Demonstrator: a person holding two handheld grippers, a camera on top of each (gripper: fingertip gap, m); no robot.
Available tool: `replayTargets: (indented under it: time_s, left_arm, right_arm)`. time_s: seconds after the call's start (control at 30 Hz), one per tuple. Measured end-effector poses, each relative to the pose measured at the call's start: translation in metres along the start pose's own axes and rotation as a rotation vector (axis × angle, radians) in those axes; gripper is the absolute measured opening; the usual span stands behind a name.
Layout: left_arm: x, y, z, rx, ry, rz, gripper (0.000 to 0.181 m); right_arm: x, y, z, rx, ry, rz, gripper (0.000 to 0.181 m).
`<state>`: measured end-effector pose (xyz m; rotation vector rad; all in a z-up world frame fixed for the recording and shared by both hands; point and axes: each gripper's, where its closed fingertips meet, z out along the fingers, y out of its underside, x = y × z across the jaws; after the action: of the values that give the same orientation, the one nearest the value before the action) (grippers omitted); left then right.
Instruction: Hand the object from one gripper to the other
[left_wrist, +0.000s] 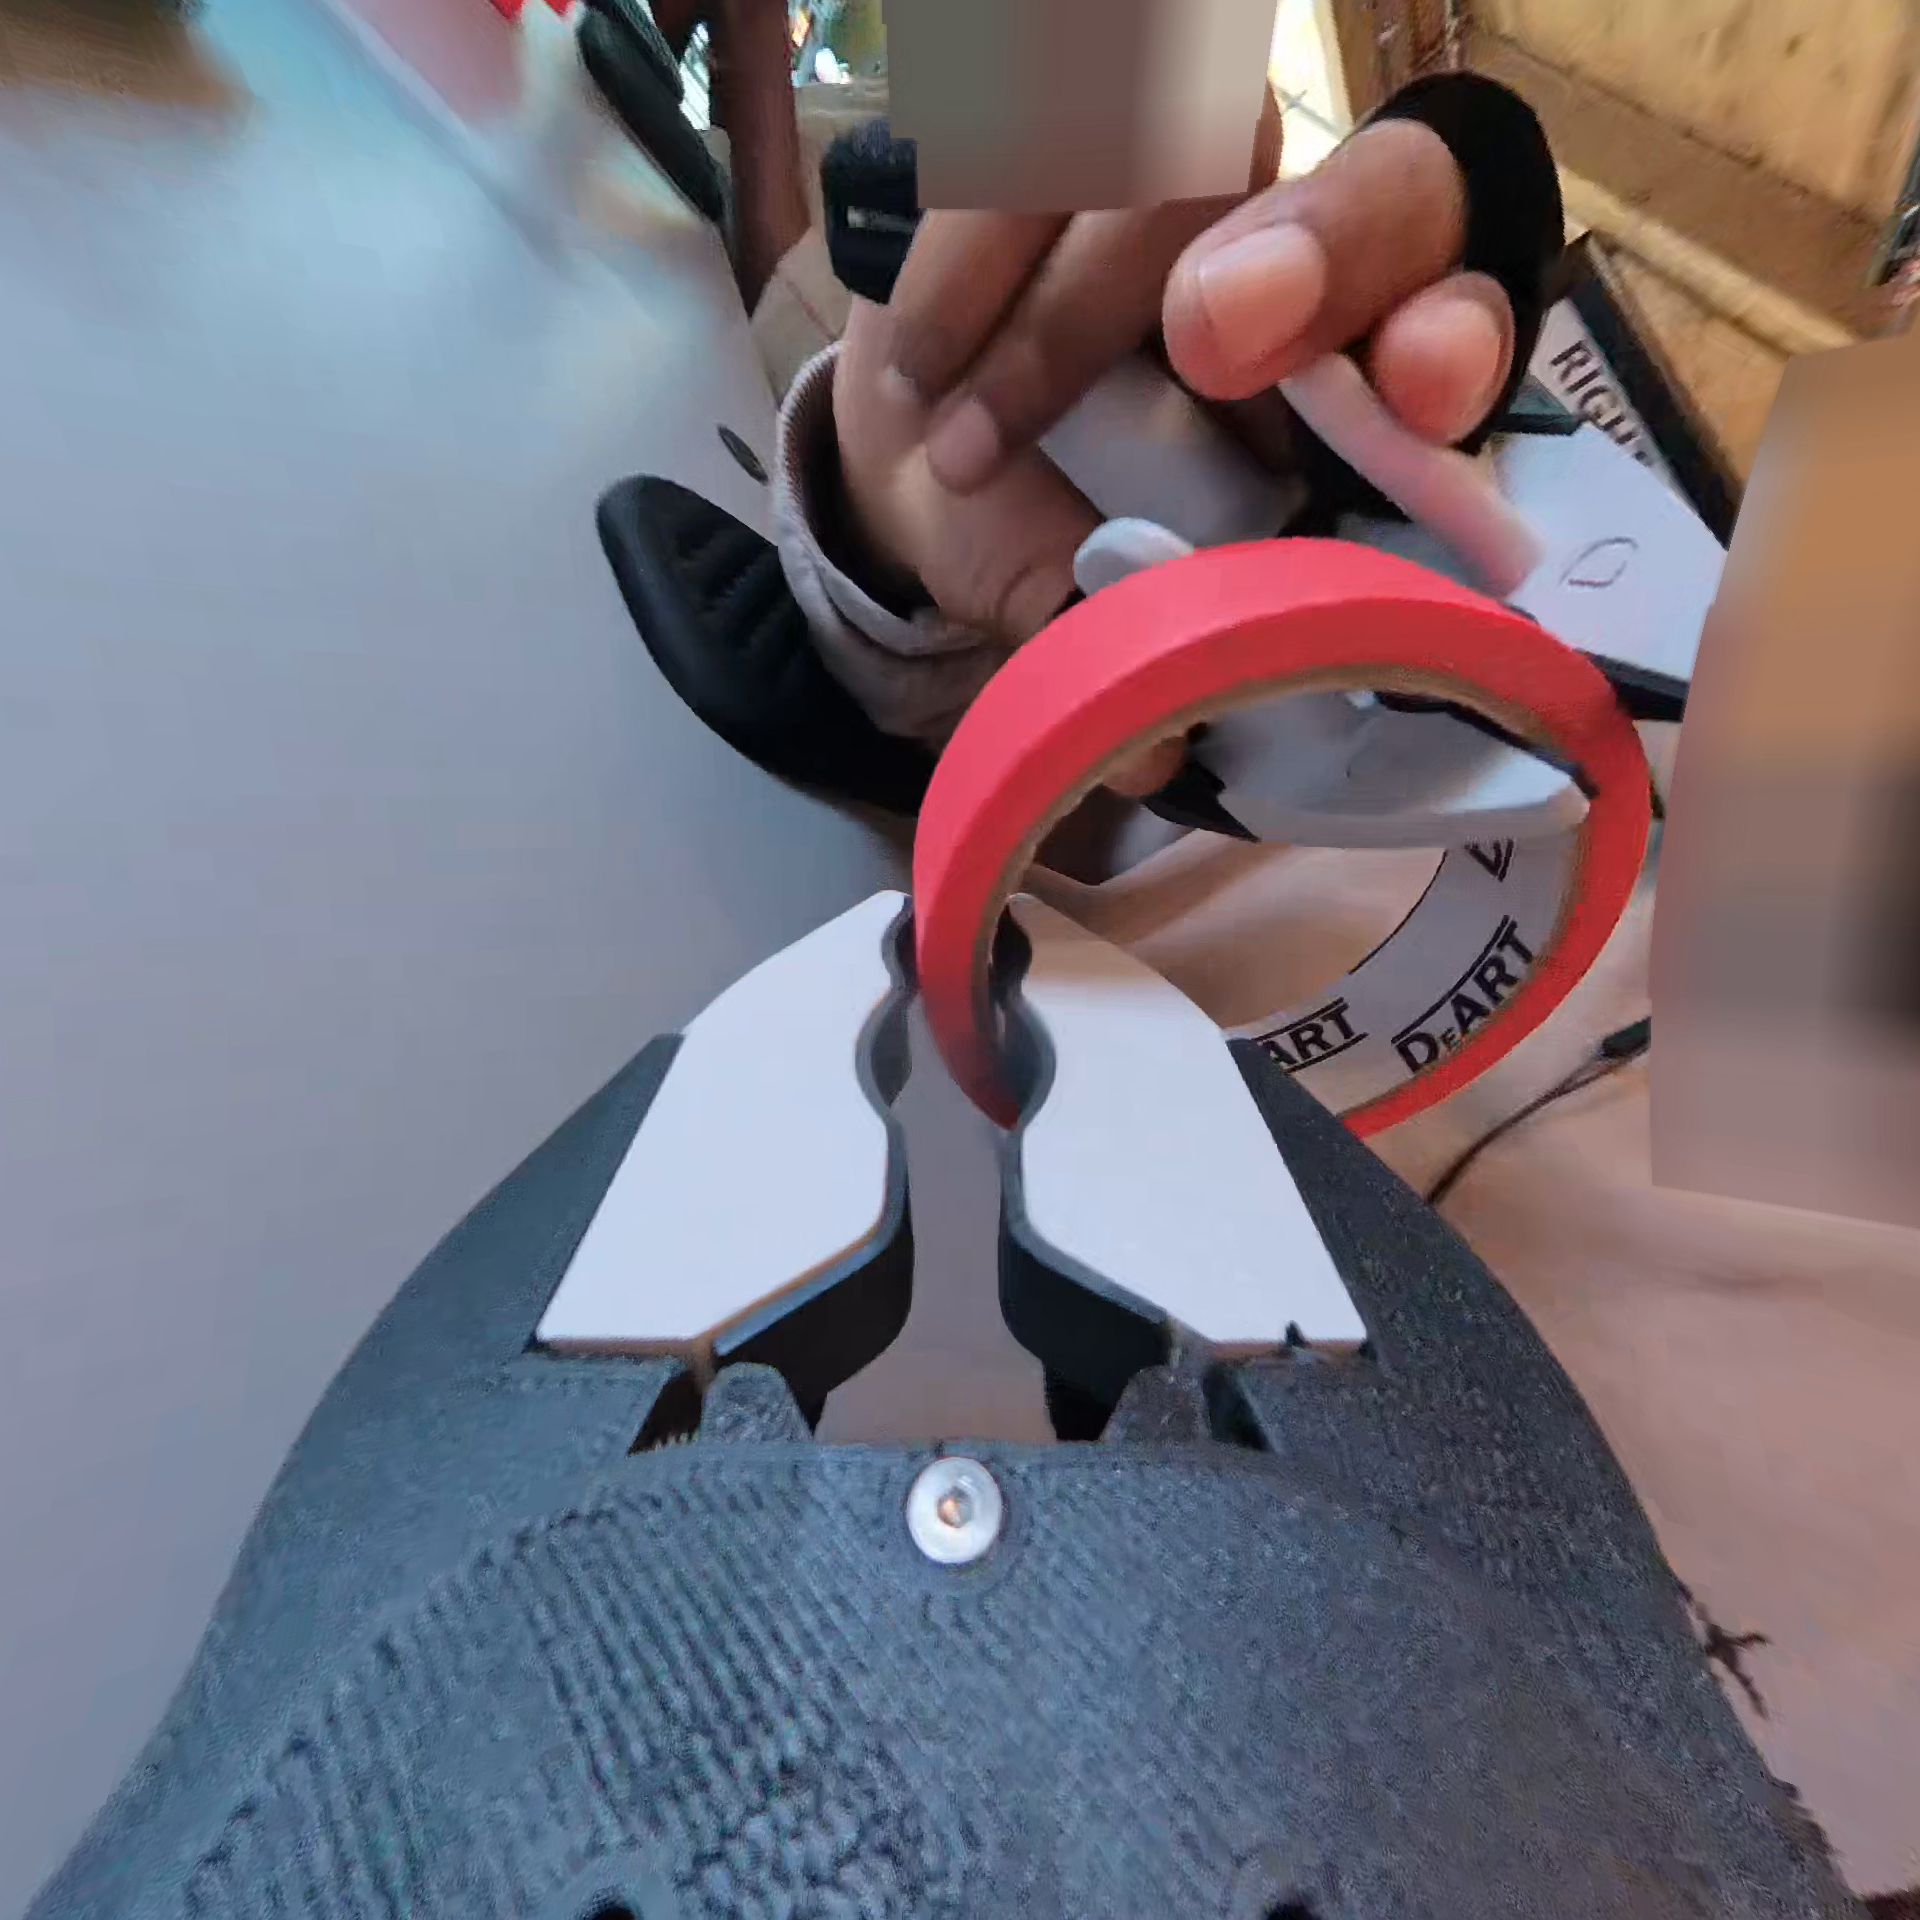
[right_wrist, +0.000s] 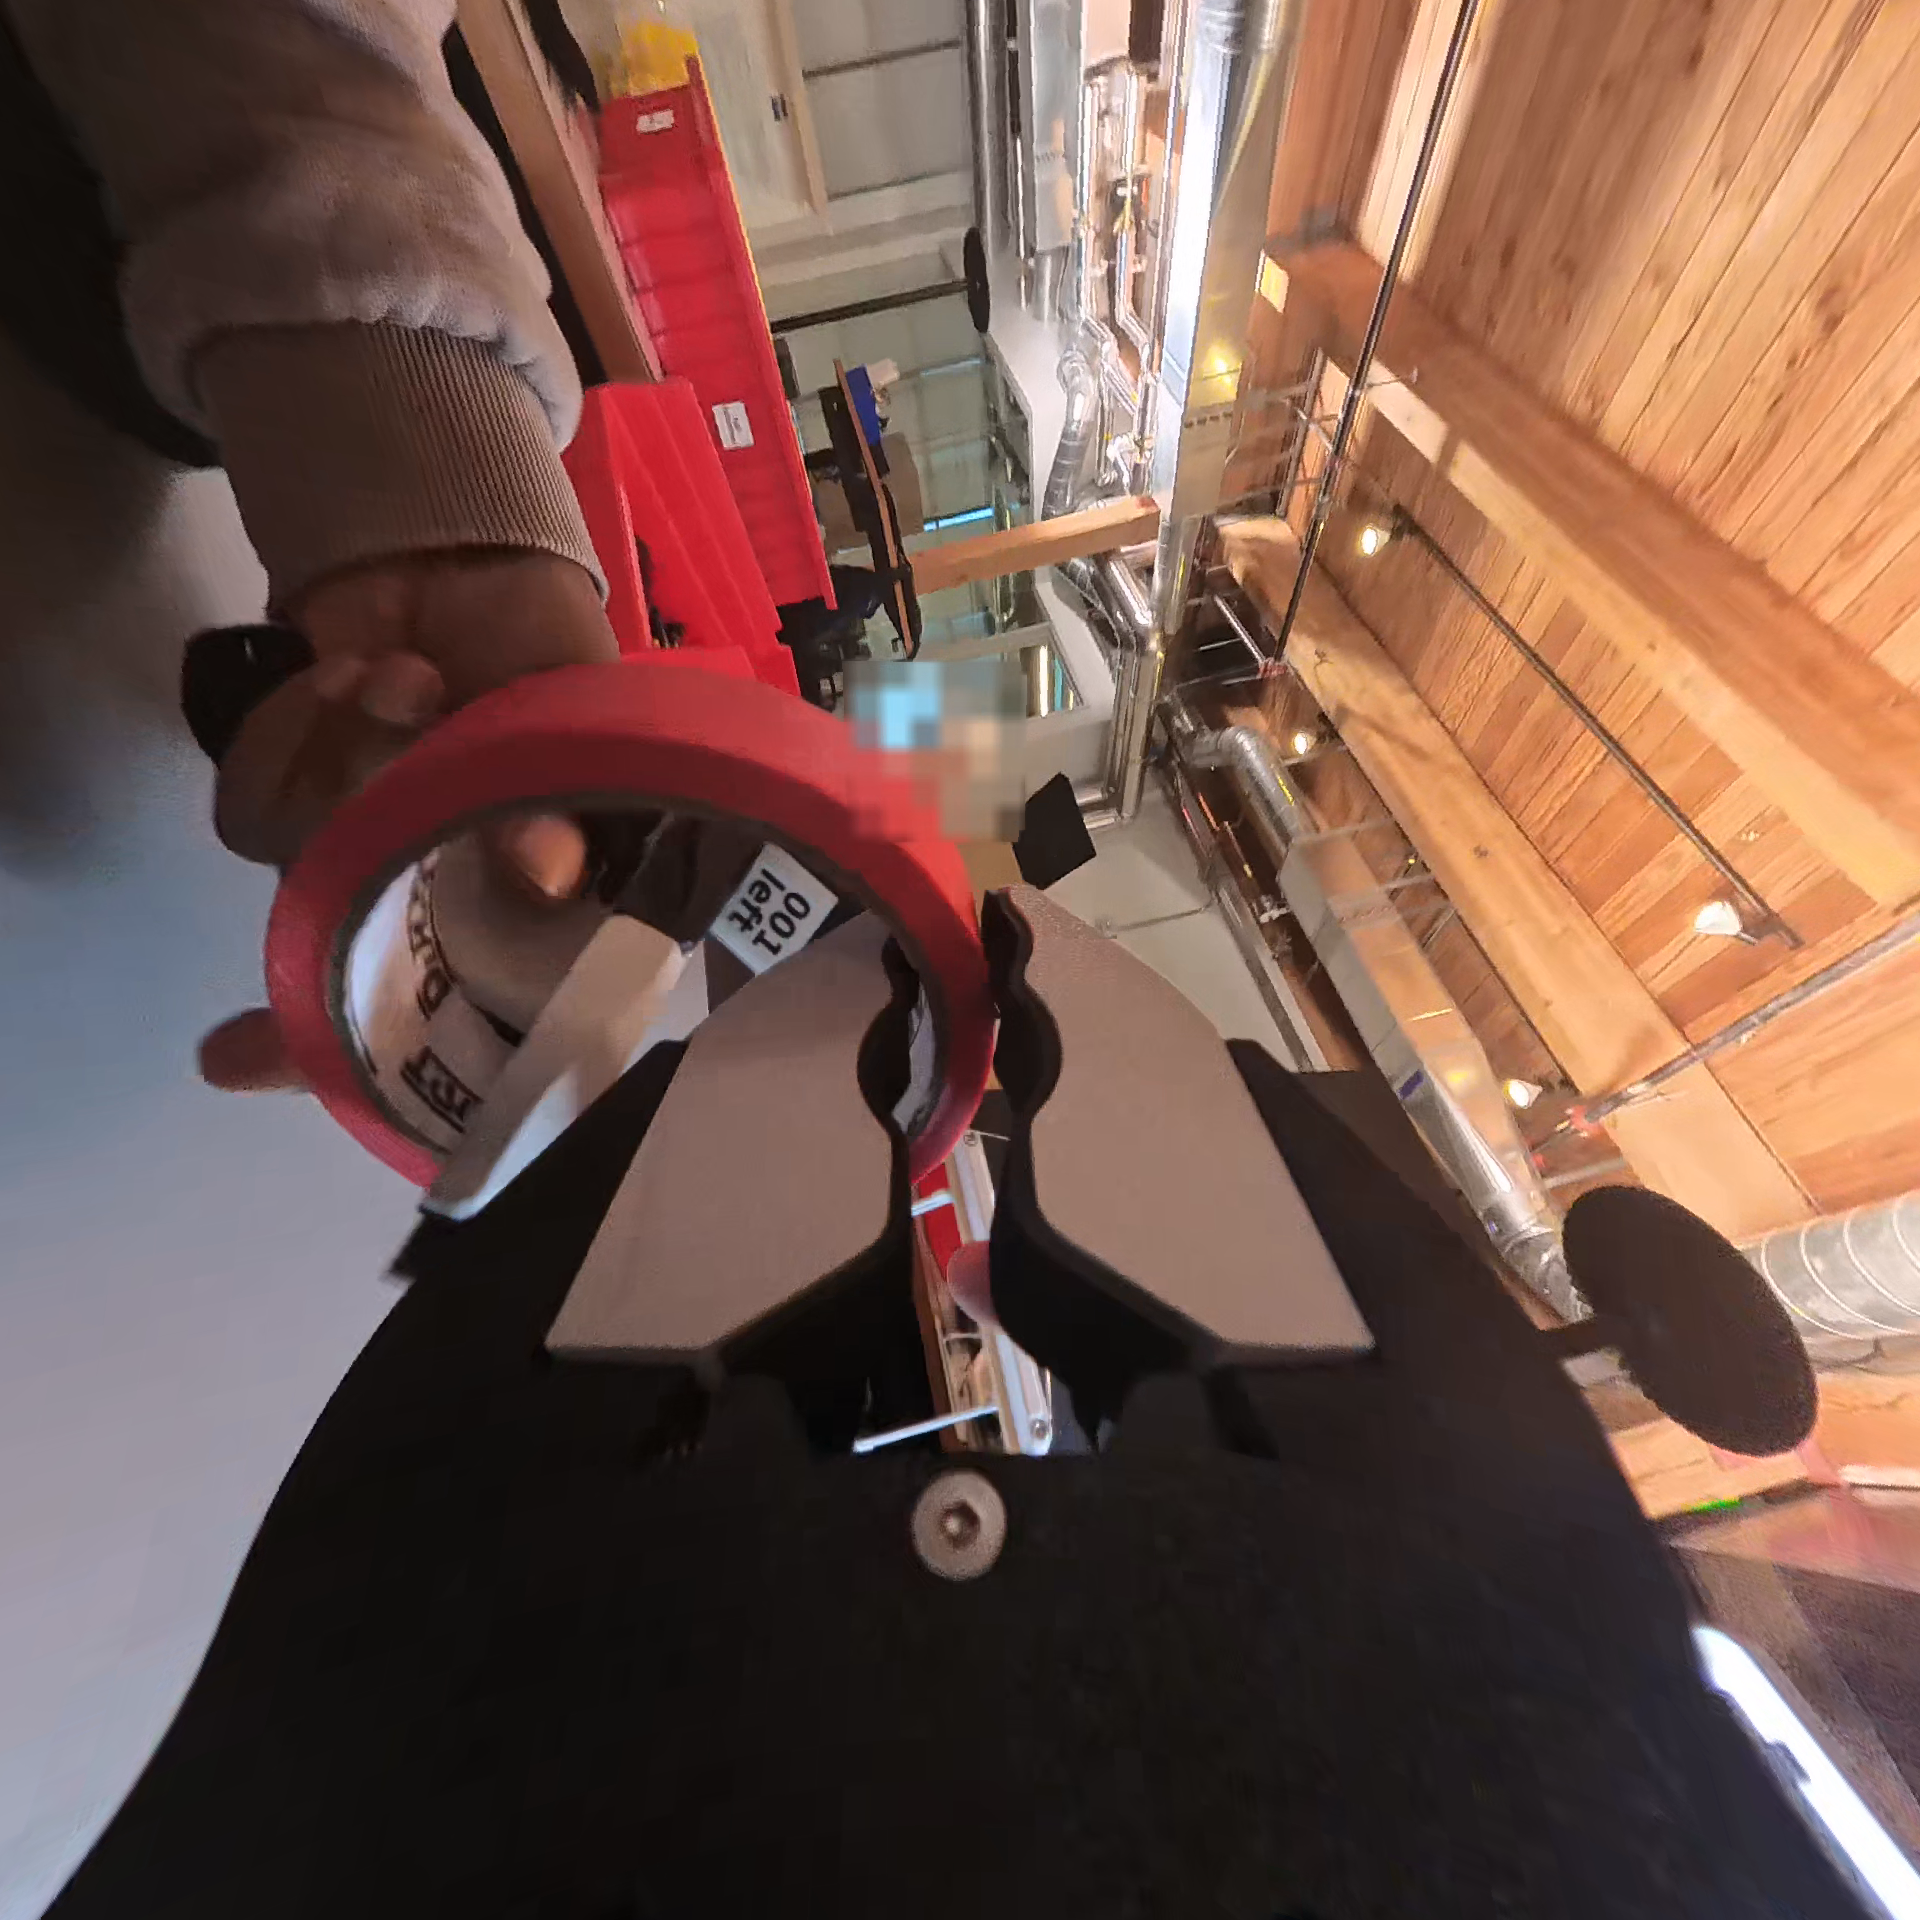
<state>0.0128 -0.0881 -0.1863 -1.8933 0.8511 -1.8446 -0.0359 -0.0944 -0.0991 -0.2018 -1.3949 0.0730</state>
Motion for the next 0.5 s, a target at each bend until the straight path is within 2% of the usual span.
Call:
replayTargets:
  time_s: [0.07, 0.13, 0.17, 0.2, 0.23, 0.37, 0.43, 0.5]
  left_arm:
    - [-0.005, -0.018, -0.014, 0.076, -0.062, 0.053, 0.011]
    - [-0.016, -0.034, -0.036, 0.129, -0.215, 0.198, 0.01]
    - [-0.019, -0.043, -0.049, 0.152, -0.312, 0.294, 0.01]
    - [-0.02, -0.052, -0.064, 0.181, -0.406, 0.394, 0.014]
    - [-0.019, -0.062, -0.078, 0.218, -0.498, 0.493, 0.01]
    - [0.008, -0.092, -0.122, 0.34, -0.813, 0.872, 0.01]
    - [0.03, -0.097, -0.124, 0.35, -0.889, 1.062, 0.012]
    - [0.05, -0.094, -0.116, 0.309, -0.945, 1.265, 0.01]
  right_arm:
    - [0.004, 0.004, 0.002, -0.029, 0.023, 0.049, 0.017]
    - [0.006, 0.021, 0.004, -0.092, -0.016, 0.272, 0.04]
    - [0.004, 0.032, 0.005, -0.123, -0.059, 0.405, 0.042]
    - [0.001, 0.041, 0.005, -0.13, -0.108, 0.573, 0.043]
    - [-0.003, 0.047, 0.005, -0.121, -0.174, 0.77, 0.045]
    - [-0.024, 0.059, 0.008, -0.044, -0.463, 1.66, 0.05]
    - [-0.036, 0.059, 0.012, 0.002, -0.576, 2.034, 0.053]
    - [-0.046, 0.056, 0.016, 0.061, -0.624, 2.25, 0.054]
